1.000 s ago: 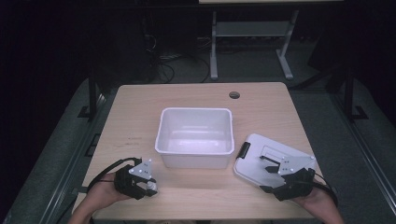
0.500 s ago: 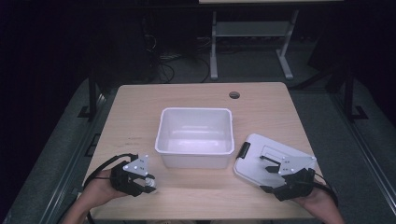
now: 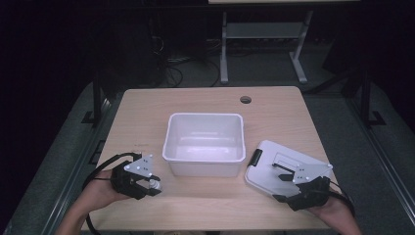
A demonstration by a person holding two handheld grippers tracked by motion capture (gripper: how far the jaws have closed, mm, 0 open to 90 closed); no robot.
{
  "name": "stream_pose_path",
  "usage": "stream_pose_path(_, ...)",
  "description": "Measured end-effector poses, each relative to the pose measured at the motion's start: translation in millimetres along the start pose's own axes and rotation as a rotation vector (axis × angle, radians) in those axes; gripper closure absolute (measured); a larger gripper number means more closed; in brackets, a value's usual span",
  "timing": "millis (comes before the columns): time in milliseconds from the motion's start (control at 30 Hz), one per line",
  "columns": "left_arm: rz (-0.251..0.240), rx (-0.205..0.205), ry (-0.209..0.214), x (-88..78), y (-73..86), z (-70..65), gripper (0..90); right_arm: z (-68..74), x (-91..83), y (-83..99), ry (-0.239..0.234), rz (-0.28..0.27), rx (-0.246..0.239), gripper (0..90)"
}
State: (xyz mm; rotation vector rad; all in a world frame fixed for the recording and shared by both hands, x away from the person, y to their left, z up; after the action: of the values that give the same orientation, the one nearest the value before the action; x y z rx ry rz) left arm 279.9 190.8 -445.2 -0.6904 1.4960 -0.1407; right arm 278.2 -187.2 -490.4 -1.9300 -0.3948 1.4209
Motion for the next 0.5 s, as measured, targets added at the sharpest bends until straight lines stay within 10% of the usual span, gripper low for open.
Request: stream_pose_path(500, -0.004, 0.001, 0.0, -26.4, -15.8, 5.7, 60.0, -0.1, 1.1, 0.7, -0.002, 0.003, 0.002, 31.8)
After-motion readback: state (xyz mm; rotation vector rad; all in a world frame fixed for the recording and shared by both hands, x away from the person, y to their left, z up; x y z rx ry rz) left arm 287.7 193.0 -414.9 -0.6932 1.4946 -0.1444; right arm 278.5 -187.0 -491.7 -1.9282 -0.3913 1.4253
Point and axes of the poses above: each handheld gripper's, and its own axes: x roughly forward along the jaws, y roughly out of its underside, z roughly to its left, the point moved 10 cm from there along x, roughly forward along the jaws, and after that the axes turned 10 degrees about -x, right-handed, at the moved point
